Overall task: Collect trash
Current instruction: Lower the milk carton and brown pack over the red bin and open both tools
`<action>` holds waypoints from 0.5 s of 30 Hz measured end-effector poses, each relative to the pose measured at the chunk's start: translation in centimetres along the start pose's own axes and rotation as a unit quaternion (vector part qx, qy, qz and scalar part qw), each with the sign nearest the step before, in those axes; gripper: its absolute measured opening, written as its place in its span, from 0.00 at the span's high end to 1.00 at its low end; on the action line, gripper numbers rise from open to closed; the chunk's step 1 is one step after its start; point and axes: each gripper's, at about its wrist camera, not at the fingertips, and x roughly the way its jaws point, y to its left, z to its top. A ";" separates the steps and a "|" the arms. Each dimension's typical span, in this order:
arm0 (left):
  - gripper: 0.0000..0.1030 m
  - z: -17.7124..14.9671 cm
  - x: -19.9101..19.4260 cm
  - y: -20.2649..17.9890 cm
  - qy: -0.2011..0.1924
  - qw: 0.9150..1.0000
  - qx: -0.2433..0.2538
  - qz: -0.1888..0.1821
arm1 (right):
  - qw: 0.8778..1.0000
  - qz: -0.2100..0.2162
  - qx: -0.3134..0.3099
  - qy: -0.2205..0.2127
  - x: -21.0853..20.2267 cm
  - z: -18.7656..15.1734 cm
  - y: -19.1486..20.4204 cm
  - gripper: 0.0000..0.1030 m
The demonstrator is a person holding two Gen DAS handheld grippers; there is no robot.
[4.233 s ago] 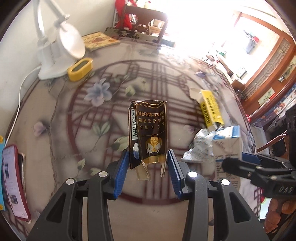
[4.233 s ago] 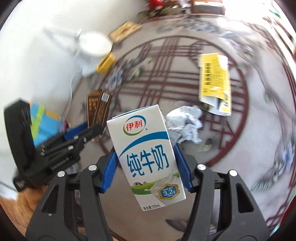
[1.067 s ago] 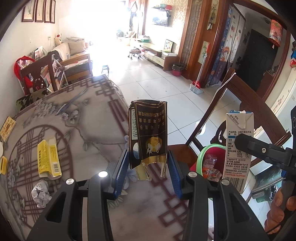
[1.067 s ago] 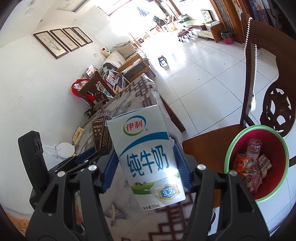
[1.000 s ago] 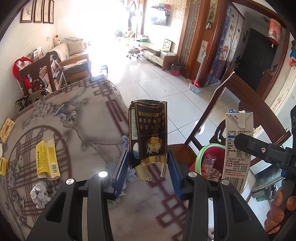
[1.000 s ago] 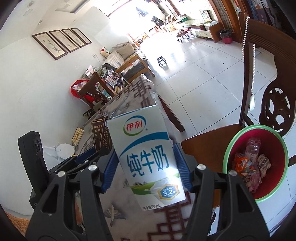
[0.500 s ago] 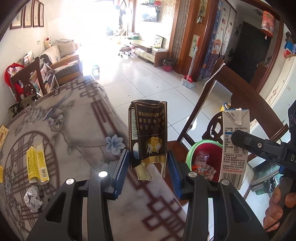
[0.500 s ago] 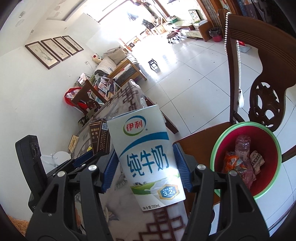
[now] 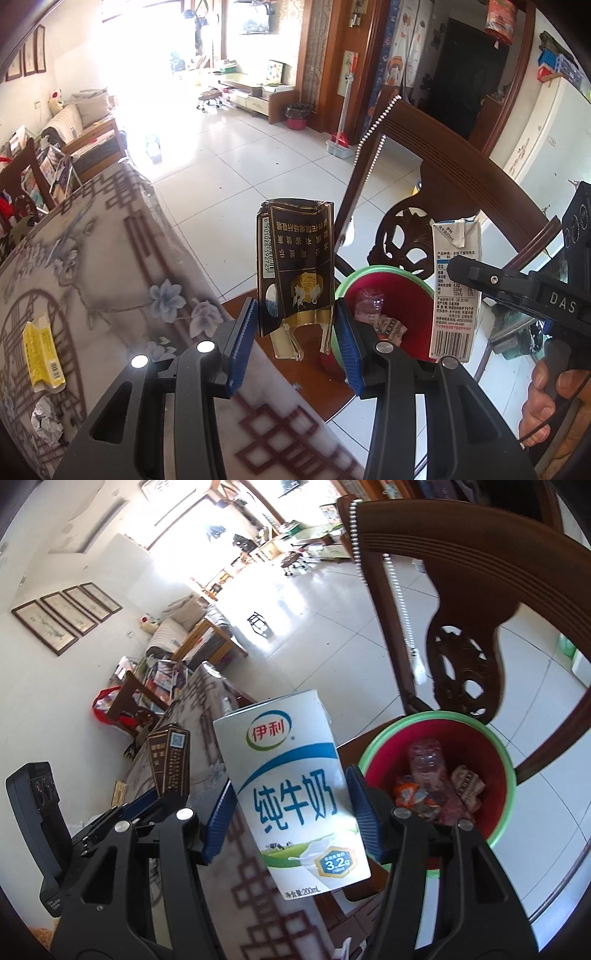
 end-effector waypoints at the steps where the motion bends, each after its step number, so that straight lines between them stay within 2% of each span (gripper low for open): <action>1: 0.62 0.1 0.2 -0.3 0.002 1.000 0.002 -0.002 | 1.000 -0.003 0.003 -0.002 -0.2 0.1 -0.4 0.44; 10: 0.62 0.6 1.5 -2.1 0.011 1.000 0.017 -0.019 | 0.999 -0.025 0.022 -0.016 -1.3 0.7 -3.3 0.44; 15: 0.62 0.6 1.7 -2.8 0.015 0.999 0.023 -0.022 | 0.998 -0.053 0.027 -0.019 -1.4 0.7 -4.4 0.44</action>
